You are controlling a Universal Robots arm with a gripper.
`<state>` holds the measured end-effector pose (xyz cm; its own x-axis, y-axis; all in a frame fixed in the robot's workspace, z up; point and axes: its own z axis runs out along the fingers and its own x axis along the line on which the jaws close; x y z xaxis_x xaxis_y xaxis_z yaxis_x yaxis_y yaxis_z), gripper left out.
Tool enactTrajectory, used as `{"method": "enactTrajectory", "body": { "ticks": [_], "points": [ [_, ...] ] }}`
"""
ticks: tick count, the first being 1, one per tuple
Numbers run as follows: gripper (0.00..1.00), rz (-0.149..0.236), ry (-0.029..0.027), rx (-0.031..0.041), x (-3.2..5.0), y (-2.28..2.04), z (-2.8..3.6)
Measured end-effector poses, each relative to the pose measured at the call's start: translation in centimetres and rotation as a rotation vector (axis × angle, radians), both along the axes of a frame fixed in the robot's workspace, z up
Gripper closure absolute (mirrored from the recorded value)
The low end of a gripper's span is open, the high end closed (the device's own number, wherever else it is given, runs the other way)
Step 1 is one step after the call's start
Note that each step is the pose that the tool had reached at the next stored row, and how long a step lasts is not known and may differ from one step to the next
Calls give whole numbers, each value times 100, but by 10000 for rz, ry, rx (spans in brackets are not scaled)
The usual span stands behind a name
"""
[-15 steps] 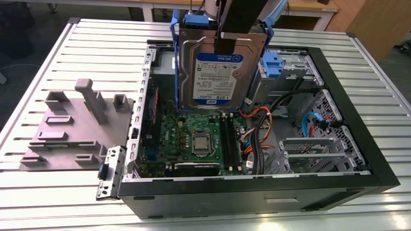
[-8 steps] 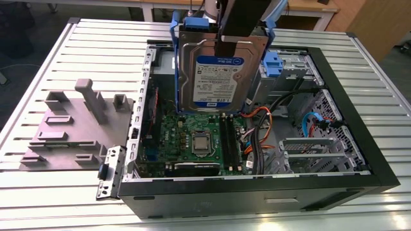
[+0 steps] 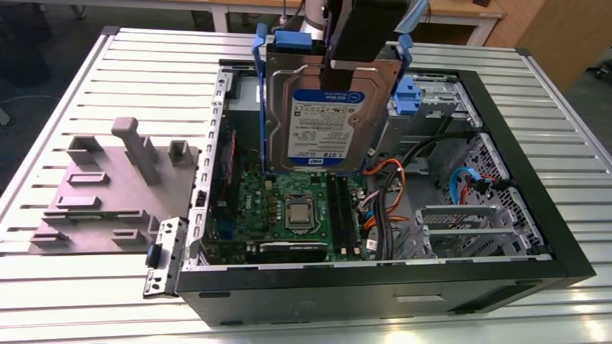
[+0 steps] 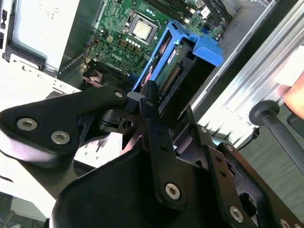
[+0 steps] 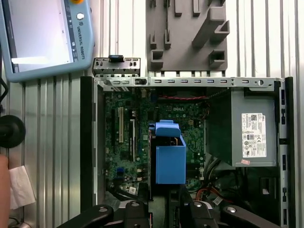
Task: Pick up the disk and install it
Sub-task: 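Pick up the disk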
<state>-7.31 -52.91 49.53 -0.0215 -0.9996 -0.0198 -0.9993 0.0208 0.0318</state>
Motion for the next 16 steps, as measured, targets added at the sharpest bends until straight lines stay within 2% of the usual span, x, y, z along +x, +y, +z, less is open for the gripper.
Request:
{"method": "enactTrajectory", "body": {
  "ticks": [3, 8, 16],
  "points": [
    [65, 0, -1, 1, 0, -35, -4],
    [65, 2, 0, 23, 23, -66, -16],
    [65, 2, 1, 23, 159, -97, -28]
  ]
}}
